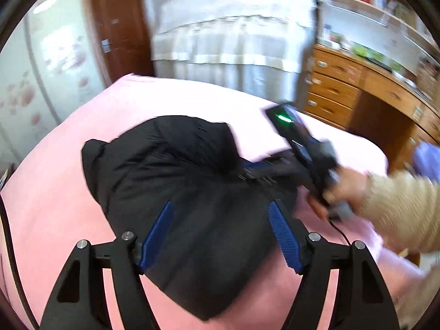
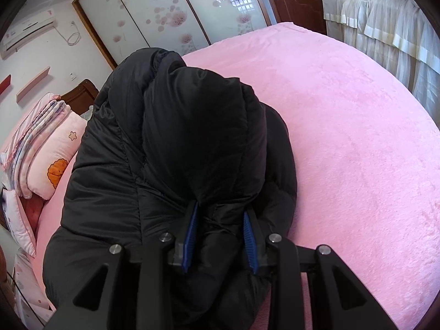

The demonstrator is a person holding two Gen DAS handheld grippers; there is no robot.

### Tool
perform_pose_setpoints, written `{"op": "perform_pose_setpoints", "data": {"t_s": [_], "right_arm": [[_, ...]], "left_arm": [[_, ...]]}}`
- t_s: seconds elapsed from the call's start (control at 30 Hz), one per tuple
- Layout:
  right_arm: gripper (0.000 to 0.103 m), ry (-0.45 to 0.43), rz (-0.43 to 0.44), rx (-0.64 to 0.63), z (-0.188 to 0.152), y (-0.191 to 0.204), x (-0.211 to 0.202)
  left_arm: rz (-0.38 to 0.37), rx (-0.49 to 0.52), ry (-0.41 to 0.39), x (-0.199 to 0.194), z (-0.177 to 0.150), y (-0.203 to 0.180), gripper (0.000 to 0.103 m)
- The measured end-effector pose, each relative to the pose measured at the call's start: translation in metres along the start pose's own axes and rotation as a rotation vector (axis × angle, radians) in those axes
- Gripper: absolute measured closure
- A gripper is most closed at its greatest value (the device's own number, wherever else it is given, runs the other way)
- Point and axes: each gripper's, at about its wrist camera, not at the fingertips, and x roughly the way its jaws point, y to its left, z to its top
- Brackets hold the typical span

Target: Fold large clothes

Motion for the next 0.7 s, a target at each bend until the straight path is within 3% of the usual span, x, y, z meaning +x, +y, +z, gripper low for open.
{"op": "perform_pose_setpoints", "data": {"t_s": [0.17,0.3,0.7], "right_arm": [[0.069,-0.019,-0.002,0.015,-0.005,-0.001,0.003],[0.066,-0.022,0.002,0.028,-0.007,-0.004,0.005],[0.059,-0.006,-0.012,0.009,-0.016,-0.009,0.035]], "left_arm": [[0.103,-0.120,0.102,0.075,0.010,0.024,0.033],[0.176,-0.122,0.168,0.136,-0.010,0.026,0.036],[0.208,-0.161,0.156,0.175,-0.043,0.033,0.036]]}}
